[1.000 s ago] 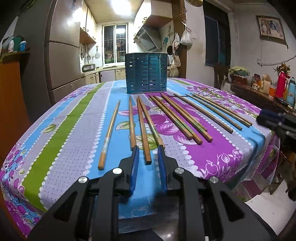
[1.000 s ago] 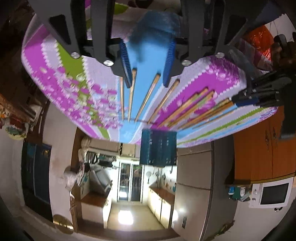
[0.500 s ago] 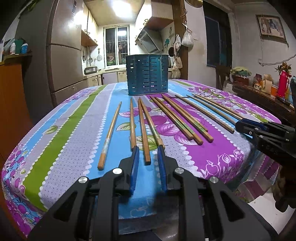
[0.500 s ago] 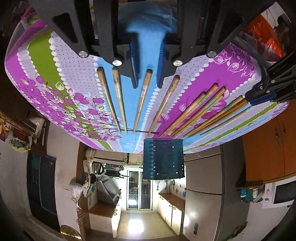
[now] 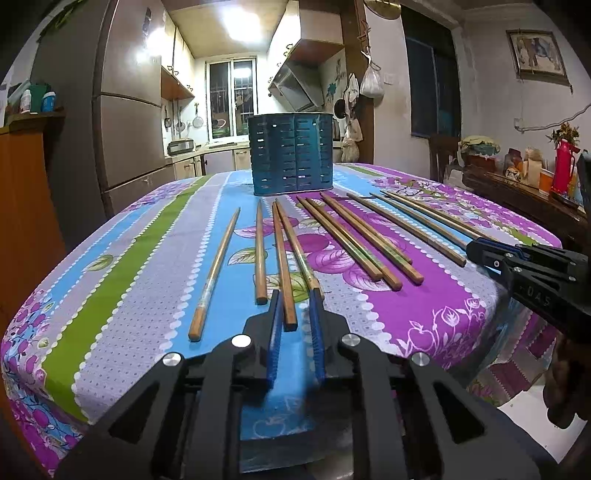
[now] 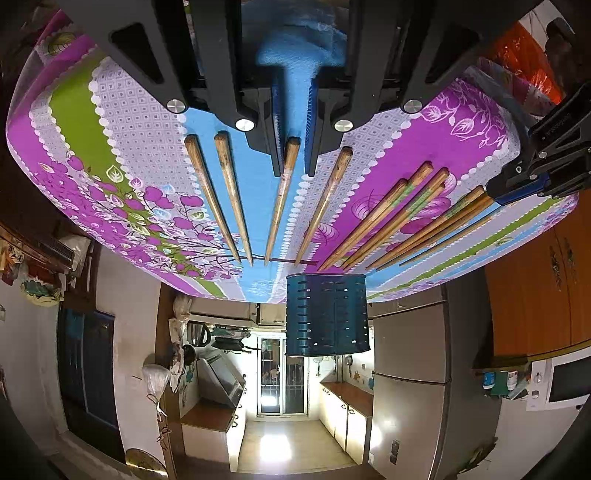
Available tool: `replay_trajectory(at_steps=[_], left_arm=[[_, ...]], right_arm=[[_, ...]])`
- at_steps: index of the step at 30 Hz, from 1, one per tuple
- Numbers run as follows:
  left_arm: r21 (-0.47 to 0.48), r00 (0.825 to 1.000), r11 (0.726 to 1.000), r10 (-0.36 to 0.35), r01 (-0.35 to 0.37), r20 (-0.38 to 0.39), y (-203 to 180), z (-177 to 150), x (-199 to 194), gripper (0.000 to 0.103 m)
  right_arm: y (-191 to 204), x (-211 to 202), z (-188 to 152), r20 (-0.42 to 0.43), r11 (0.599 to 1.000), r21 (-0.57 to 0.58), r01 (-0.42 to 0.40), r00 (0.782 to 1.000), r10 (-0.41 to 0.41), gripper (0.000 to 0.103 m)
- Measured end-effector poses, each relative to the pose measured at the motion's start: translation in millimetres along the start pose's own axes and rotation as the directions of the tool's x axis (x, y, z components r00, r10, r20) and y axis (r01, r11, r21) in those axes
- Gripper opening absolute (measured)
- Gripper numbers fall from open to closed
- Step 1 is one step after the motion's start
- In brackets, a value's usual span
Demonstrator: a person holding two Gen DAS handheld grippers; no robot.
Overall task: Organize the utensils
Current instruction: 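Close the left tool on one chopstick while the right tool grasps another, then lower the left tool's chopstick into the teal holder and open while right carries its chopstick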
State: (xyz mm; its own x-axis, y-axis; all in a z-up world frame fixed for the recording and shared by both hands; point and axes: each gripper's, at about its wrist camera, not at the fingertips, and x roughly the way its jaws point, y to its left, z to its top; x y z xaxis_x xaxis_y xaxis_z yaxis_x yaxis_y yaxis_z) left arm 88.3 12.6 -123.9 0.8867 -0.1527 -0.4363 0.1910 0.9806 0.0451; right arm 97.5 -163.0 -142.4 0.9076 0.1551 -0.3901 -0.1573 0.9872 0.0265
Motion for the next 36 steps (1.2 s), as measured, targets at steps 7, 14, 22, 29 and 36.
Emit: replay_trajectory(at_steps=[7, 14, 22, 29, 36], left_arm=[[0.006, 1.000, 1.000, 0.009, -0.009, 0.013, -1.9, 0.3, -0.2, 0.007], [0.009, 0.999, 1.000, 0.011, -0.011, 0.038, -3.1, 7.5, -7.5, 0.006], [0.025, 0.987, 1.000, -0.001, -0.003, 0.163, -4.8, 48.2, -34.0, 0.006], [0.054, 0.956, 0.998, 0.008, -0.025, 0.294, -2.1, 106.1, -41.2, 0.006], [0.084, 0.942, 0.996, -0.026, -0.002, 0.334, 1.3, 173.1, -27.2, 0.005]], right_arm=[[-3.1, -2.0, -2.5, 0.015, 0.999, 0.035, 0.001, 1.000, -0.001, 0.009], [-7.2, -16.5, 6.0, 0.061, 1.000, 0.027, 0.010, 0.998, -0.011, 0.008], [-11.8, -55.7, 43.0, 0.169, 1.000, -0.022, 0.018, 0.986, -0.014, 0.008], [-17.0, -77.5, 97.0, 0.283, 0.995, -0.093, 0.034, 0.959, -0.007, 0.008], [-37.2, -67.8, 164.8, 0.286, 0.991, -0.119, -0.054, 0.954, 0.086, 0.008]])
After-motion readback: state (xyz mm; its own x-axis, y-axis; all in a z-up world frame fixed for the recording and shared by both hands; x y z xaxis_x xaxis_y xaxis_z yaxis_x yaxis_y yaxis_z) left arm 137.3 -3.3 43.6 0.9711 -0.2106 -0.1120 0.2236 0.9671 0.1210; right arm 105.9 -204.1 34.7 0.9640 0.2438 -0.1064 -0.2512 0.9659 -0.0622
